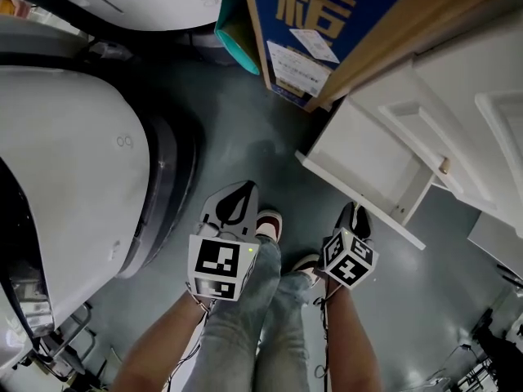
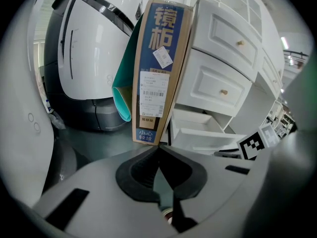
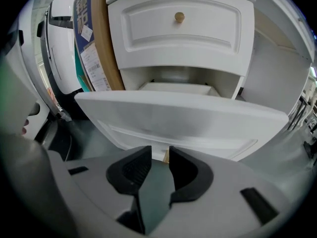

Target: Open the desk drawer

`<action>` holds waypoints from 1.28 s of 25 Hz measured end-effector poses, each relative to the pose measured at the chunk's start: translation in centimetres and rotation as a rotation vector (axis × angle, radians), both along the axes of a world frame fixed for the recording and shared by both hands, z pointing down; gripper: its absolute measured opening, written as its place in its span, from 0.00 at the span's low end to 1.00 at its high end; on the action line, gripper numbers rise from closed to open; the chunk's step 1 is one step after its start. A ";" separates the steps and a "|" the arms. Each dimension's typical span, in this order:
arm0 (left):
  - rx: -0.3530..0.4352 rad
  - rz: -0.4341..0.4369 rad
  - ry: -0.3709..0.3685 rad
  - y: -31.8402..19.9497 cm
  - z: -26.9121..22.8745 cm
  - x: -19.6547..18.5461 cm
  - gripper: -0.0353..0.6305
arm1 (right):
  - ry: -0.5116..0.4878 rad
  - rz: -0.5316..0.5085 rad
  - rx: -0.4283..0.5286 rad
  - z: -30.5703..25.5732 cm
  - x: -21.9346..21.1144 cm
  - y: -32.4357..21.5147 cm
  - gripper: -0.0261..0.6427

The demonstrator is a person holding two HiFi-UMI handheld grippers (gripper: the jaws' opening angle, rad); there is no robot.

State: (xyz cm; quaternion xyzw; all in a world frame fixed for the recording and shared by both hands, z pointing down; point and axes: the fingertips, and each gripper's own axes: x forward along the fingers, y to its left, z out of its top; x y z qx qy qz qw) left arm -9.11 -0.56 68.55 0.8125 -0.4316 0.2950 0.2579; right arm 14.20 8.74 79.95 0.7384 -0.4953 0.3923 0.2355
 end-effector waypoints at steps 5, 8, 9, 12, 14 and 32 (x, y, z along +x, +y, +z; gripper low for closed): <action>-0.006 0.011 0.004 0.3 -3.2 0.9 0.08 | -0.015 -0.023 0.002 -3.9 -1.2 0.4 0.21; 0.006 0.020 0.010 -0.1 -5.5 1.6 0.08 | -0.012 -0.028 0.012 -6.7 -1.2 0.5 0.20; 0.014 0.027 0.012 -0.3 -6.2 1.8 0.08 | -0.009 -0.028 0.013 -7.6 -1.0 0.5 0.20; 0.015 0.033 0.021 -0.4 -8.4 2.4 0.08 | 0.002 -0.018 0.017 -10.6 -0.2 0.7 0.20; 0.007 0.036 0.025 -0.3 -9.7 2.8 0.08 | 0.005 -0.003 0.021 -12.5 0.5 0.9 0.19; -0.012 0.093 0.051 -2.1 -13.2 7.2 0.08 | 0.028 0.102 0.061 -18.6 5.7 -1.2 0.20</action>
